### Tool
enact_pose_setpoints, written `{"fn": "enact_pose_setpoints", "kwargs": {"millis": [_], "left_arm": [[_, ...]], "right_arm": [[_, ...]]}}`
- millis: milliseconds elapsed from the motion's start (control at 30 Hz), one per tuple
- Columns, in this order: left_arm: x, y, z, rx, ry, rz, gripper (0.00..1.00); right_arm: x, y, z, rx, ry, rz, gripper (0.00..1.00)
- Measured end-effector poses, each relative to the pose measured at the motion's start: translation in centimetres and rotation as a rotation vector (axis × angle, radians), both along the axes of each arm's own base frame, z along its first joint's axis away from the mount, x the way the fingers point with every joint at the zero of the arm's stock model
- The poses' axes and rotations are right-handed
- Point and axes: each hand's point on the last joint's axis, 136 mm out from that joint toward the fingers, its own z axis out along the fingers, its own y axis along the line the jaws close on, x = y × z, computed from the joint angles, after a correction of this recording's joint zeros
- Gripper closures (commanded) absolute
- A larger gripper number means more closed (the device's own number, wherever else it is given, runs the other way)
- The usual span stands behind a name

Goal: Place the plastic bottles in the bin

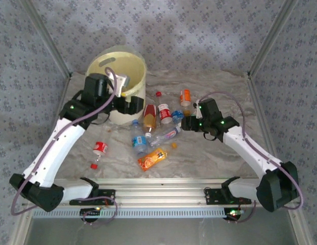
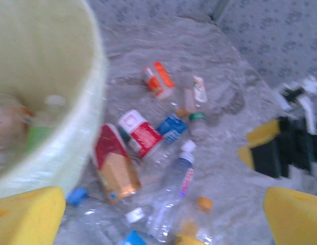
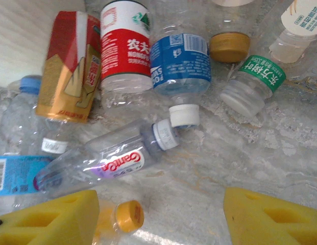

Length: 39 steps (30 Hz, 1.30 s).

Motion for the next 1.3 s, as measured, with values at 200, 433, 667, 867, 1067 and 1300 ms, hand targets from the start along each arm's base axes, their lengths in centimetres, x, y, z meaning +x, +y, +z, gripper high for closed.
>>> {"fn": "enact_pose_setpoints", "kwargs": {"millis": [200, 433, 667, 867, 1067, 1300], "left_arm": [[-2.5, -3.6, -3.8, -0.067, 0.089, -0.088, 0.00], [-3.5, -5.8, -5.6, -0.129, 0.130, -0.126, 0.00], [-4.4, -7.5, -5.5, -0.162, 0.122, -0.175, 0.00], [-4.4, -8.3, -6.3, -0.156, 0.142, -0.187, 0.00], [-4.2, -8.8, -7.5, -0.135, 0.168, -0.186, 0.00], [-4.2, -9.1, -8.0, -0.127, 0.184, -0.187, 0.00]], "right_arm": [[2.0, 0.1, -3.6, -0.025, 0.061, -0.005, 0.40], [3.5, 0.9, -7.1, -0.045, 0.128, 0.009, 0.46], [5.0, 1.7, -8.6, -0.042, 0.139, 0.013, 0.49], [5.5, 2.2, -10.3, -0.042, 0.161, 0.019, 0.49], [5.9, 2.7, -11.3, -0.045, 0.168, 0.025, 0.51], [6.5, 3.0, -11.7, -0.039, 0.161, 0.023, 0.59]]}}
